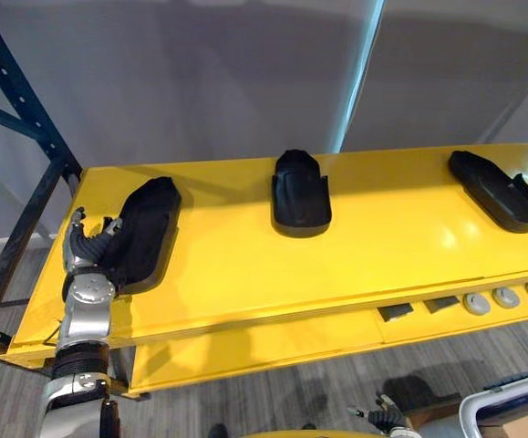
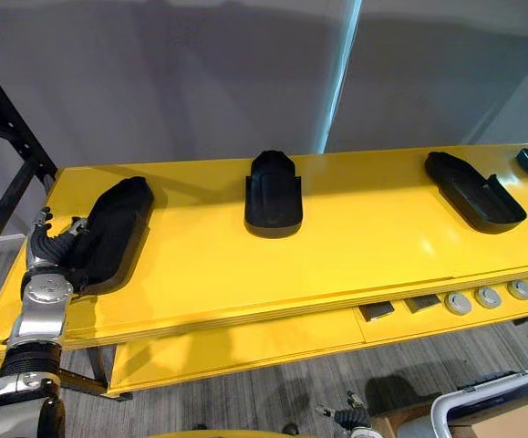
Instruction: Walk over and take plastic housings, then place them on the shelf
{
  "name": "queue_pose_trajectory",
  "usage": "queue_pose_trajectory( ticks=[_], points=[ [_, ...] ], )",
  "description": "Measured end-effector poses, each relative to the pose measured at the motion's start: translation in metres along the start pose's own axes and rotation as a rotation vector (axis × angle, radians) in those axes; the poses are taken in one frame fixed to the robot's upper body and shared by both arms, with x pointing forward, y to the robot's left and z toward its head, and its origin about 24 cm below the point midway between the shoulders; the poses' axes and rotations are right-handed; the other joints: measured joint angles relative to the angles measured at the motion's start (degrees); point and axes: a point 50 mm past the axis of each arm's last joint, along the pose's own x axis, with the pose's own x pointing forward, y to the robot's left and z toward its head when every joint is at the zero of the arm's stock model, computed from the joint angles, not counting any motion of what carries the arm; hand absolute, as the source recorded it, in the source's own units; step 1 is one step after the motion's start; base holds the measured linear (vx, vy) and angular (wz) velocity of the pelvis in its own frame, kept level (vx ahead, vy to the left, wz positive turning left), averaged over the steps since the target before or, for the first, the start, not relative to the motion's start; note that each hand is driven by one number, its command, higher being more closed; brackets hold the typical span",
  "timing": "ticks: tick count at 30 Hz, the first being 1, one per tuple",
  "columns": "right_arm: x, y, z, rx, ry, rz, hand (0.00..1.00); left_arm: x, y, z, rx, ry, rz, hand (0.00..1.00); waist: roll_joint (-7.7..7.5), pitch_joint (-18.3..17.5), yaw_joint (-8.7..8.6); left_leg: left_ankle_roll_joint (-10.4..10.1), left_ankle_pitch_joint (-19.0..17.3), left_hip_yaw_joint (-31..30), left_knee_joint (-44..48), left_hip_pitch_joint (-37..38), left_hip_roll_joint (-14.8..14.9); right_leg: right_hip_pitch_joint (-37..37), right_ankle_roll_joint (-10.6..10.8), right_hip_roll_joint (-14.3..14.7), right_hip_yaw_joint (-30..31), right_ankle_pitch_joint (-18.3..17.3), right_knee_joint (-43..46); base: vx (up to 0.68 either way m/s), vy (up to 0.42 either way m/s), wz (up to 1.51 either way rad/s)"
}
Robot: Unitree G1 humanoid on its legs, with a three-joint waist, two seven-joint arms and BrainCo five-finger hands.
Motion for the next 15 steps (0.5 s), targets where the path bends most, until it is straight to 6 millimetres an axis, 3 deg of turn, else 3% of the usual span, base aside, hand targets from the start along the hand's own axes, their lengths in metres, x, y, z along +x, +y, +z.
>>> queue_pose_trajectory(
  ticks=[7,10,12,15],
  points=[
    [0.001,0.0,0.003,-0.004,-0.007,-0.003,0.0,-0.027,-0.002,0.031,-0.115,-0.176,0.044,0.0,0.33,0.4,0.0,0.0,0.0,-1.0,0.0,0.1,0.0,0.8,0.0,-0.1,-1.0,0.0,-0.2,-0.01,0.002,0.07],
    [0.001,0.0,0.003,-0.002,-0.009,-0.005,0.0,-0.05,-0.002,0.043,-0.153,-0.267,0.067,0.0,0.41,0.5,0.14,0.0,0.0,-1.2,0.0,0.0,0.0,0.9,0.0,-0.1,-0.8,0.0,-0.3,0.01,0.005,0.02],
    [0.001,0.0,0.003,0.001,-0.014,-0.008,0.0,-0.078,-0.003,0.051,-0.186,-0.344,0.078,0.0,0.46,0.6,0.43,0.0,0.0,-1.2,0.0,0.0,0.0,1.2,0.0,-0.1,-0.8,0.0,-0.3,0.02,0.004,0.01],
    [0.0,0.002,0.001,0.01,-0.008,-0.02,0.0,-0.108,-0.006,0.05,-0.208,-0.371,0.063,0.0,0.5,0.8,1.49,-0.1,-0.7,-1.2,1.0,-0.1,0.3,1.8,0.0,0.0,-0.8,0.0,-0.4,0.0,0.0,0.0]
  ],
)
